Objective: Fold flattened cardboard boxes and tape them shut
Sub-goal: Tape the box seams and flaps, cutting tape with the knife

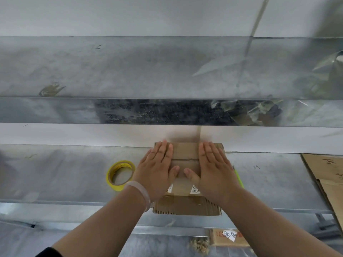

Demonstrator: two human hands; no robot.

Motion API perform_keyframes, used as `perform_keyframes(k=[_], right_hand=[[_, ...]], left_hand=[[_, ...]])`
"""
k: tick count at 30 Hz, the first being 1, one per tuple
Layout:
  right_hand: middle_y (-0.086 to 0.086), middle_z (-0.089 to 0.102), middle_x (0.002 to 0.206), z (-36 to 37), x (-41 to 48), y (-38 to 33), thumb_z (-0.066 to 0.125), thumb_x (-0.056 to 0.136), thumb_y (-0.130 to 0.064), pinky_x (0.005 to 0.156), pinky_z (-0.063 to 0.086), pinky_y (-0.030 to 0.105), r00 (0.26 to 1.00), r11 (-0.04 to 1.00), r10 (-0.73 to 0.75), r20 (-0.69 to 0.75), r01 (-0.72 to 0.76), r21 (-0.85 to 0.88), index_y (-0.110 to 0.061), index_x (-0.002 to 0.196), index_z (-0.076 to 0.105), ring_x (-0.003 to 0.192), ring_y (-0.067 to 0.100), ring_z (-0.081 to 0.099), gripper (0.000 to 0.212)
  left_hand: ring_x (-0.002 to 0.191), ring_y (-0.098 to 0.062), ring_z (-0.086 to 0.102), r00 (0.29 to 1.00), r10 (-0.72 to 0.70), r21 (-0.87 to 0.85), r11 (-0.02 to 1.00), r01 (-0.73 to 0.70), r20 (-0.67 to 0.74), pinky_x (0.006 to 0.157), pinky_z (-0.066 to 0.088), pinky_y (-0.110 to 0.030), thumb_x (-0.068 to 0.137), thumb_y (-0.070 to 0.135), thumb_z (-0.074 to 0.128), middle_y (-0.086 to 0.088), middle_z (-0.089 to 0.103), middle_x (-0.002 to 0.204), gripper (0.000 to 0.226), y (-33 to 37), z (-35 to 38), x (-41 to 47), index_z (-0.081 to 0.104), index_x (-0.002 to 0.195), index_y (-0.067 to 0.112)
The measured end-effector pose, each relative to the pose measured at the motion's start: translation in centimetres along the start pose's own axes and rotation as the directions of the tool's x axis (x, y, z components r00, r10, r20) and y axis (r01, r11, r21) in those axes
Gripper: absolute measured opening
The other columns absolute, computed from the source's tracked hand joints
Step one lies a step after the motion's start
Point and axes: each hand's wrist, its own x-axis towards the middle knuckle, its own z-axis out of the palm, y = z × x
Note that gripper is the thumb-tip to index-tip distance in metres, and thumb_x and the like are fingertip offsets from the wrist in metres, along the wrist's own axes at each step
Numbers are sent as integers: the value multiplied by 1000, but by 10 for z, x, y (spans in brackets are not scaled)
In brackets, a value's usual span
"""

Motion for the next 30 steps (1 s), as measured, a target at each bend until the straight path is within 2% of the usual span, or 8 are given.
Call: perform_keyframes(k=[3,9,14,16,19,23,26,30], right_hand=[[9,-16,163,0,-1,3,-14,72,-73,121,-11,40,994,994,114,2,-114,3,-9,155,-13,150,21,-17,105],[-4,-11,164,-8,2,29,16,101,-54,122,-5,31,999,996,9,31,-12,83,-21,157,-4,150,11,-13,68],[-14,-11,163,-7,0,38,35,105,-36,118,-4,21,998,892,65,-10,-54,449,-22,158,0,149,3,-9,64],[-15,-12,163,-9,2,36,40,104,-31,120,1,26,991,829,132,35,-130,544,-23,158,-2,149,4,-6,69],[-15,-6,163,-10,2,37,42,102,-32,119,2,27,986,837,161,50,-163,522,-22,158,1,149,7,-2,70],[-5,13,160,-9,2,38,44,98,-37,119,6,26,990,916,132,-56,-100,387,-14,156,16,146,13,7,68],[-4,22,152,-12,5,39,48,96,-36,118,11,27,991,925,105,-88,-64,375,-15,150,27,142,14,14,62],[-7,21,149,-13,8,43,47,96,-38,117,17,31,994,896,105,-41,-77,438,-20,149,29,140,14,18,59]], left_hand=[[148,-20,-11,997,-81,8,997,81,-7,119,-2,-33,77,60,-15,-9,-10,161,89,4,0,-1,-2,154,18],[148,-14,-9,999,-38,-33,999,38,22,118,-7,-31,75,61,-13,-1,-7,162,87,-3,-6,3,4,154,29],[145,-9,15,986,-117,-280,957,79,-122,118,1,-23,89,55,13,5,23,158,69,-14,-7,9,35,148,26],[147,-11,5,981,-149,-332,938,101,-123,114,-8,-17,94,48,27,1,13,161,65,-10,-2,10,24,151,16],[145,-9,-12,985,-134,-317,944,93,-111,108,-17,-13,96,46,26,-1,-5,161,68,-8,3,10,9,153,13],[143,-16,20,987,-108,-239,968,76,-123,118,11,-24,90,53,22,-2,27,154,72,-14,2,11,27,149,12],[132,-19,35,988,-68,-154,987,46,-140,114,29,-34,84,56,20,-3,40,142,75,-17,-1,12,38,143,13],[131,-19,32,992,-61,-177,983,41,-112,113,30,-35,82,57,19,-1,37,141,77,-16,-5,14,34,144,14]])
